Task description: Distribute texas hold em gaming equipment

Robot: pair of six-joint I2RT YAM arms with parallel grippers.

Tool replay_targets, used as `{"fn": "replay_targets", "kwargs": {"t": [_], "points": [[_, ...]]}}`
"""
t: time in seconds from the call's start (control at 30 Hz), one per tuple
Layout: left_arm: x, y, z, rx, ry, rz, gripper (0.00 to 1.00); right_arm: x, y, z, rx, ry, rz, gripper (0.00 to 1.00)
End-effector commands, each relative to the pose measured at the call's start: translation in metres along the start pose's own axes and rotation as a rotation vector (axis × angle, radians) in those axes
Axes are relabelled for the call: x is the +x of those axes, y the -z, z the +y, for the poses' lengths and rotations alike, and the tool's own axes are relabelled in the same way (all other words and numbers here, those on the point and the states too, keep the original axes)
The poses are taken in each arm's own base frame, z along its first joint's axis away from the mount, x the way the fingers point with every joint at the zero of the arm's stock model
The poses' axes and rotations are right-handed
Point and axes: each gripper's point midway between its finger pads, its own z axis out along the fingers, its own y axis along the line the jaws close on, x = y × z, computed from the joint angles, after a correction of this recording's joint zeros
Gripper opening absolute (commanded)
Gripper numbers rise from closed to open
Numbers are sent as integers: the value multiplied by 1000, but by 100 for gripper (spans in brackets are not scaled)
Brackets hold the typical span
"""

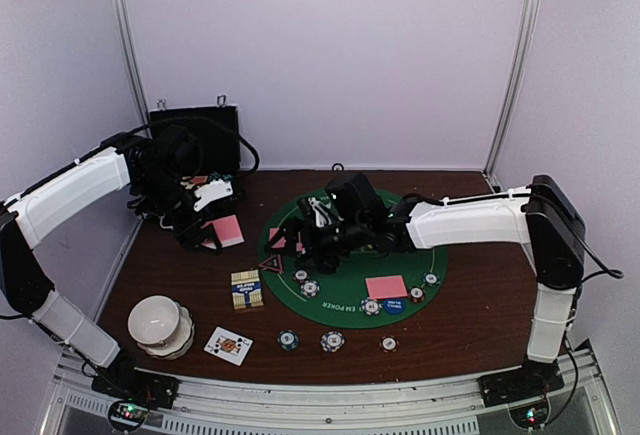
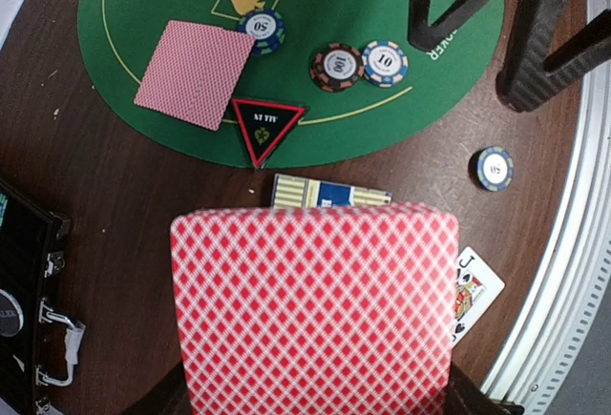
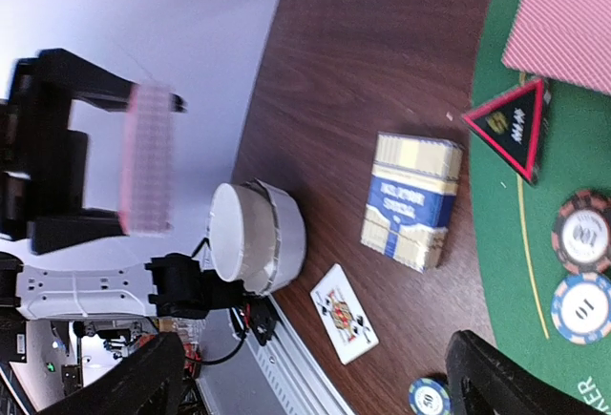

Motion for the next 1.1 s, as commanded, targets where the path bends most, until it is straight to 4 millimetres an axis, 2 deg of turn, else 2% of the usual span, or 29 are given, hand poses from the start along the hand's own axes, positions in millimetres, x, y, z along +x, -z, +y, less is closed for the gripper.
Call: {"fn": "replay_targets", "kwargs": {"t": [0.0, 0.1, 0.23, 0.47, 0.83, 1.07], "points": [[-15, 11, 2, -5, -22, -65, 0, -31, 23, 63, -142, 126, -71, 96], [-17, 10, 2, 2, -21, -74, 0, -35, 14, 67, -211, 93, -44, 88], [-21, 9, 2, 10, -21, -81, 0, -39, 0, 76, -276, 80, -4, 83], [-23, 11, 1, 11, -32, -90, 0, -41, -13, 89, -331, 99, 49, 83], [-27, 9, -4, 36, -48, -102, 0, -46, -41, 80, -365, 40, 97, 81], [-29, 6, -8, 51, -57, -100, 0, -54, -58, 82, -410, 8, 103, 80]]}}
